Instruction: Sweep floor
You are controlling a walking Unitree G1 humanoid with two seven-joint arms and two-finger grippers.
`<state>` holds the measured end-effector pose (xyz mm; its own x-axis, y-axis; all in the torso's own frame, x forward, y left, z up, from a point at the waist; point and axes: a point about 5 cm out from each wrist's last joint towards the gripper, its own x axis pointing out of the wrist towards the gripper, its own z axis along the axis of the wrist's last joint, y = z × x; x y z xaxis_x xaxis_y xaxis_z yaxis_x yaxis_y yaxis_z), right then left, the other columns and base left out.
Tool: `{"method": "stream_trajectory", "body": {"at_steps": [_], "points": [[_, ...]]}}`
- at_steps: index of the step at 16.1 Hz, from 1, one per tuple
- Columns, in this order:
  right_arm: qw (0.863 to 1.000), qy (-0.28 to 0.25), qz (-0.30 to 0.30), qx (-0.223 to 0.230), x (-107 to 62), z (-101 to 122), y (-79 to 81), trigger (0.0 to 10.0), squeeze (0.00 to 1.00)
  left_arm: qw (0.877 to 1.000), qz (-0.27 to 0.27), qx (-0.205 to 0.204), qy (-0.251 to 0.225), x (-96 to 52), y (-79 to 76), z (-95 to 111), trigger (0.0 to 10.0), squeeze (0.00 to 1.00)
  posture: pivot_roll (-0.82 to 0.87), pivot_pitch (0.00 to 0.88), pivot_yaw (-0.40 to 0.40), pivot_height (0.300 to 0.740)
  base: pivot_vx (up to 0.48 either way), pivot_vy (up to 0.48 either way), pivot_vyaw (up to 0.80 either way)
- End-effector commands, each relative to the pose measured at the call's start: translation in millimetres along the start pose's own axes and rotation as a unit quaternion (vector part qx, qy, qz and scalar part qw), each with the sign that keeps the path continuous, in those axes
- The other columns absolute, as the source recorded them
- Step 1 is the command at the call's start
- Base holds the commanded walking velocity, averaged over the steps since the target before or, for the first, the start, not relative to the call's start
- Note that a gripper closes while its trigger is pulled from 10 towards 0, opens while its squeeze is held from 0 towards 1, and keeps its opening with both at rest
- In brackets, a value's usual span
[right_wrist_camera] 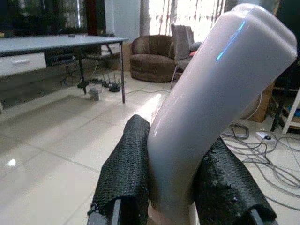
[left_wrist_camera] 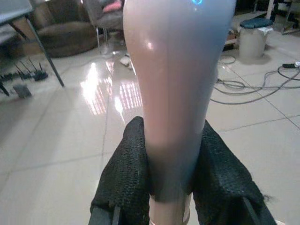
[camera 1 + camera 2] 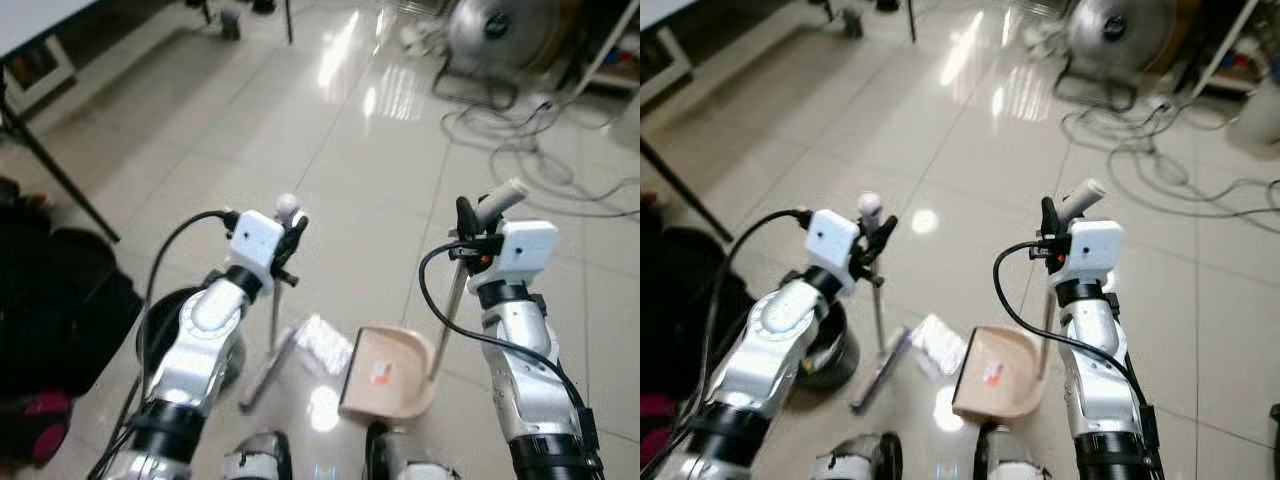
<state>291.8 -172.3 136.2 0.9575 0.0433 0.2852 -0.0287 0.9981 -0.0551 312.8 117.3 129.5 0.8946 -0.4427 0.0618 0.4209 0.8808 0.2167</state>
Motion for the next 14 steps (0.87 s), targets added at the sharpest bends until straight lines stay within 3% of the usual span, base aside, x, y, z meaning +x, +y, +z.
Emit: {"method": "stream_trajectory", "body": {"at_steps": [1, 7, 11, 14], "points": [[0.999, -0.032, 0.004, -0.009, 7.1, 6, -0.4, 10.0, 0.00, 1.000, 0.009, 0.013, -0.022, 8.8, 1.4, 7, 10.0, 0.00, 0.09, 0.325, 0.045, 0.740, 0.000, 0.000, 0.00], [0.995, -0.060, 0.062, -0.044, 19.9, -1, 19.3, 10.0, 0.00, 0.996, 0.050, 0.049, -0.055, 29.2, 5.2, 10, 10.0, 0.00, 0.09, 0.401, 0.056, 0.740, 0.000, 0.000, 0.00], [0.994, -0.045, 0.085, -0.042, 19.4, -14, 36.2, 10.0, 0.00, 0.998, 0.020, 0.039, -0.047, 40.0, -14.8, 4, 10.0, 0.00, 0.09, 0.420, 0.059, 0.740, 0.000, 0.000, 0.00], [0.993, -0.040, 0.110, -0.027, 19.6, -22, 61.9, 10.0, 0.00, 0.999, 0.009, 0.037, -0.038, 52.9, -33.5, 0, 10.0, 0.00, 0.08, 0.421, 0.072, 0.740, 0.000, 0.000, 0.00]]}}
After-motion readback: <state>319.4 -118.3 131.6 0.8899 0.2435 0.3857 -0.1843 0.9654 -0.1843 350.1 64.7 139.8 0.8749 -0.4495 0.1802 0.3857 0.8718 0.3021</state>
